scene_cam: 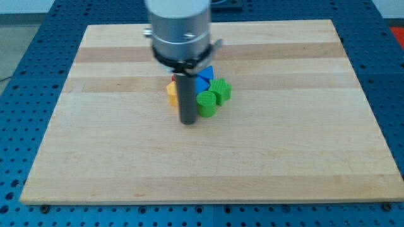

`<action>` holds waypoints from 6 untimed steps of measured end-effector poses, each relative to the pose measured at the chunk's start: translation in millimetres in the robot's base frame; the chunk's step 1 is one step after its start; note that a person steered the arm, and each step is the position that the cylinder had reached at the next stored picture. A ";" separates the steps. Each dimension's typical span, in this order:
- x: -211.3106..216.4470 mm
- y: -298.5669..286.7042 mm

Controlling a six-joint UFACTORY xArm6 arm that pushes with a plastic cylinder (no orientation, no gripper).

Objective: Nudge the group of blocks a bit up

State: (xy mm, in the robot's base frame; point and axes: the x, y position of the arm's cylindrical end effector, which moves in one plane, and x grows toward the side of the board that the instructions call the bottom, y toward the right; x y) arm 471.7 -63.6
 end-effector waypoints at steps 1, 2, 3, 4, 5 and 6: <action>-9.8 -36.9; 10.8 -11.9; 9.7 15.6; -5.4 17.7; -24.6 12.4; -21.9 48.5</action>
